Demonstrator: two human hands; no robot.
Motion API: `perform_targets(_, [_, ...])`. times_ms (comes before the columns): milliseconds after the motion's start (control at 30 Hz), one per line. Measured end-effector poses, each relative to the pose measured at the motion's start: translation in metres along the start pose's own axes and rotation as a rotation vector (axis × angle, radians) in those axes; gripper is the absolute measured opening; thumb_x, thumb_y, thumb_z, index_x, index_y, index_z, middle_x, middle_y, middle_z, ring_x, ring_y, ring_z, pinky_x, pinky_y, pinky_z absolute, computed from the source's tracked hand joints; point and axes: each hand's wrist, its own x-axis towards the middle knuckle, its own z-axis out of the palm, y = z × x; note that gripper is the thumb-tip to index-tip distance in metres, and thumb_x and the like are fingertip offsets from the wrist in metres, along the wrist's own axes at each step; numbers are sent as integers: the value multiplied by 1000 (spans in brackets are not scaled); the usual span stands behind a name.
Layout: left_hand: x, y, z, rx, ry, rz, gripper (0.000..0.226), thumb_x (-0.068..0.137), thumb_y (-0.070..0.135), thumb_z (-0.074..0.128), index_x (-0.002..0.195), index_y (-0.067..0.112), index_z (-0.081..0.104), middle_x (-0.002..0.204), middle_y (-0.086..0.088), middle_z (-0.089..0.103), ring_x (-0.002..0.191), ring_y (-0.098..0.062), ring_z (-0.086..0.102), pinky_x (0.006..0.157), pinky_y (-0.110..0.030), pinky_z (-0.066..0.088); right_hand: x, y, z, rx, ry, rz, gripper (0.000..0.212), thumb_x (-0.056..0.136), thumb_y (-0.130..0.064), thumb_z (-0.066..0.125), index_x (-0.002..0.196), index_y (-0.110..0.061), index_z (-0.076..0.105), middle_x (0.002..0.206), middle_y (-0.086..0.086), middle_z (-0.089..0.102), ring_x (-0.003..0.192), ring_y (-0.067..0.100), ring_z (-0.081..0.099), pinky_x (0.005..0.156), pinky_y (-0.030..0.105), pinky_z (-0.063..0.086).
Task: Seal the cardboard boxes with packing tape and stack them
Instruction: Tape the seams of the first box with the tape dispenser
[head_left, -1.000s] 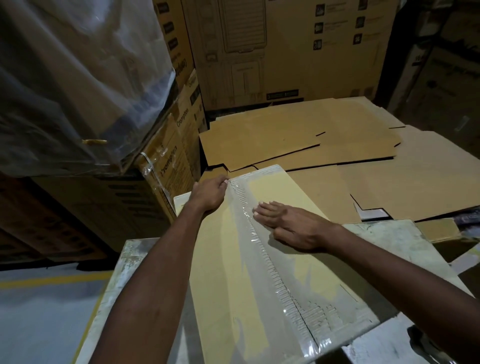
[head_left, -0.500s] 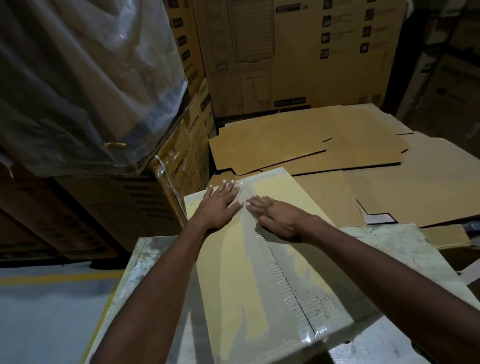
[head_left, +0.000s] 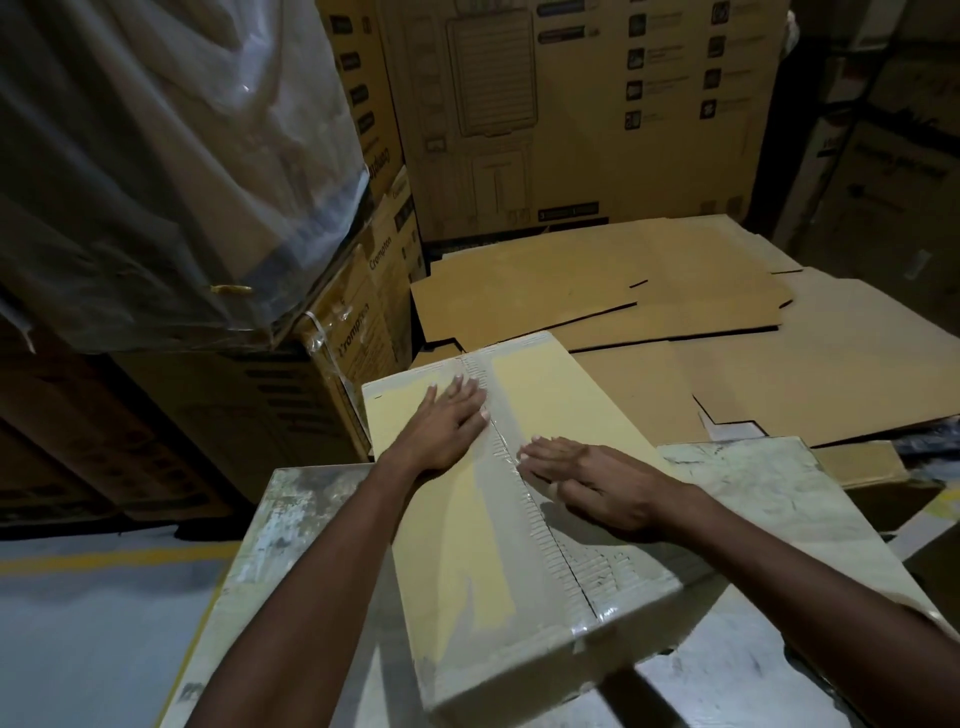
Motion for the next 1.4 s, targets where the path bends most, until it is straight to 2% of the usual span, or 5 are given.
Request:
perform_targets(467, [-40,32,8,142,-72,-42,128,63,106,11,164,28,6,171,9,-4,156,-7,-10,125,-52,-11,-64,-11,18,-41,-49,-85,64,99,-44,34,159,-23,37,168,-9,26,156,-1,12,128,27,11])
perform_targets(667, [-55,48,8,102,-98,-86,96,90,85,28,164,27,11,171,7,-1,157,-11,-9,125,-54,-9,-98,-19,21,-5,12,-93,54,106,-49,34,152,-25,50,164,-12,33,153,-4,18,127,23,14])
perform_targets(800, [-89,80,17,43,-45,-82,69,107,58,23,164,20,15,172,2,4,156,-9,-5,127,-47,-7,-112,-13,20,-37,291,170,70,103,-70,20,151,-30,50,163,-8,37,151,4,28,126,37,23])
perform_targets(1000, [-139,139,35,13,-44,-120,74,105,64,16,164,21,8,171,5,-2,155,-6,-10,126,-44,-11,-134,7,21,172,423,514,56,105,-44,54,150,-12,51,129,17,68,107,30,66,87,38,52])
perform_targets(1400, [-189,162,57,89,3,-19,68,105,64,15,163,29,16,170,11,5,155,-1,-4,128,-43,-1,-200,-18,50,414,614,498,43,102,-36,63,139,-13,64,118,8,76,105,19,72,93,29,53])
